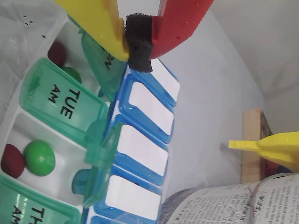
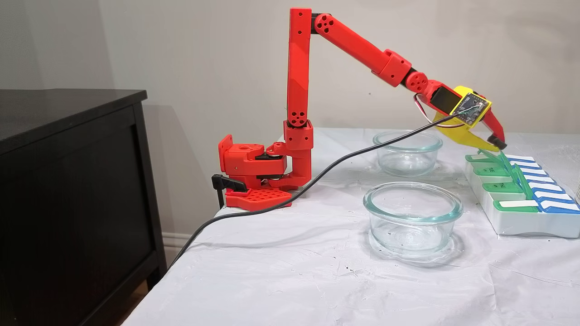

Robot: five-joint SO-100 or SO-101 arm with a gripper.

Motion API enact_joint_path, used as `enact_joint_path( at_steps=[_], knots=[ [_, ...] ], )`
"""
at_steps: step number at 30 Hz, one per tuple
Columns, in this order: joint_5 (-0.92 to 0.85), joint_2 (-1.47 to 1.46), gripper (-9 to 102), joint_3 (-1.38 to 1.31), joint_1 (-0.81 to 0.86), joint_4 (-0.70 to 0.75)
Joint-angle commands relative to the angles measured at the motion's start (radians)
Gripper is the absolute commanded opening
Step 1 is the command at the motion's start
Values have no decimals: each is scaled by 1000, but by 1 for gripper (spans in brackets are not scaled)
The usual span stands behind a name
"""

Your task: Sort medicines into box.

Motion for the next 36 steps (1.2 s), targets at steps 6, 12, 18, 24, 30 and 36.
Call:
enact_joint_path(
  at_steps=[6,12,18,24,30,36],
  knots=[
    [-48,97,0,-110,-2,167],
    [-75,112,0,-115,5,250],
    [-110,84,0,-115,5,295],
    [-147,104,0,-101,-6,357],
    [-175,75,0,-83,-32,405],
    [-235,69,0,-31,-55,351]
  ],
)
